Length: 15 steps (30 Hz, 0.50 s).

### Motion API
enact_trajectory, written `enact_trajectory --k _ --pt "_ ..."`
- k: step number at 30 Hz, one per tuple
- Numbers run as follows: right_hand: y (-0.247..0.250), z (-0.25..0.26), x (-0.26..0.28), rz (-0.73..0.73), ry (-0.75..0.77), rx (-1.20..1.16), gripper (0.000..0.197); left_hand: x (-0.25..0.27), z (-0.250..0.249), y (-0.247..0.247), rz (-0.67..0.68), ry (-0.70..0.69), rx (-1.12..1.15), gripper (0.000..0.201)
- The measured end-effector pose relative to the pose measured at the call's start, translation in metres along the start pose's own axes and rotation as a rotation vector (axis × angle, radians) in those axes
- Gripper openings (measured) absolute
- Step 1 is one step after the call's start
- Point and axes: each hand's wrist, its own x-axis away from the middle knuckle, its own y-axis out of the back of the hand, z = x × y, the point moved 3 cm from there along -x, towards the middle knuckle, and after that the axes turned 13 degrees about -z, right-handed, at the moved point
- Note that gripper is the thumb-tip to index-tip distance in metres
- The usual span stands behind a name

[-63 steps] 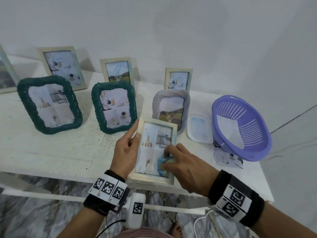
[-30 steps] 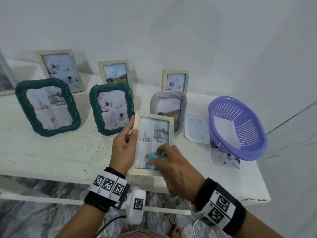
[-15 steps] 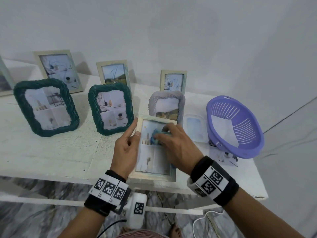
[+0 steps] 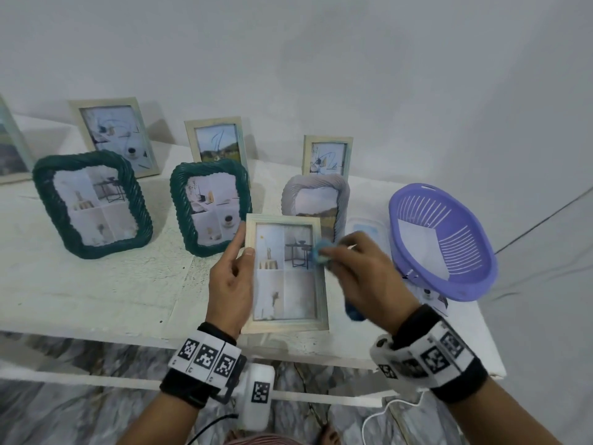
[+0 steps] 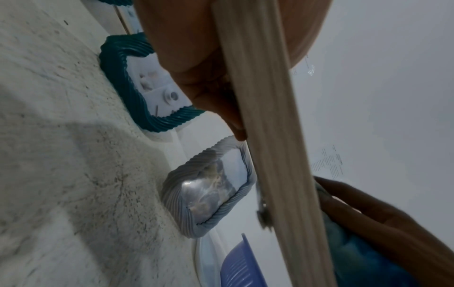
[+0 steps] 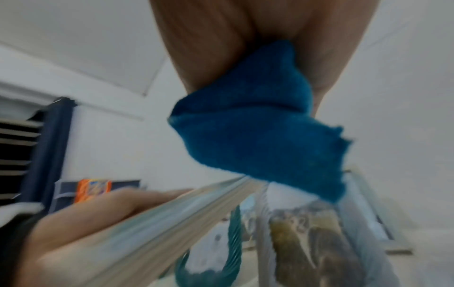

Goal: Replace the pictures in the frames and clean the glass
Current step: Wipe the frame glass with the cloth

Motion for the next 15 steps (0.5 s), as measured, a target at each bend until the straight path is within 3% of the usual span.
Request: enact_trajectory --k 3,5,10,15 --pt "0.019 -0.028 -0.016 -0.187 -0.165 -0.014 0.024 -0.001 -0.004 0.002 0.009 0.002 0.011 0.044" --pt "0.024 -0.04 -0.025 -0.238 -0.223 0.045 0.022 -0.001 -0.006 0.002 0.015 0.004 0.016 0.044" --pt "0.011 -0.076 -0.044 -0.23 -0.347 0.265 0.015 -0.002 -0.006 0.003 0.016 0.006 0.013 0.044" --pt "-0.018 -0.098 -0.058 -0.06 -0.372 0.41 0.019 0.0 -0.012 0.003 0.041 -0.016 0.006 0.044"
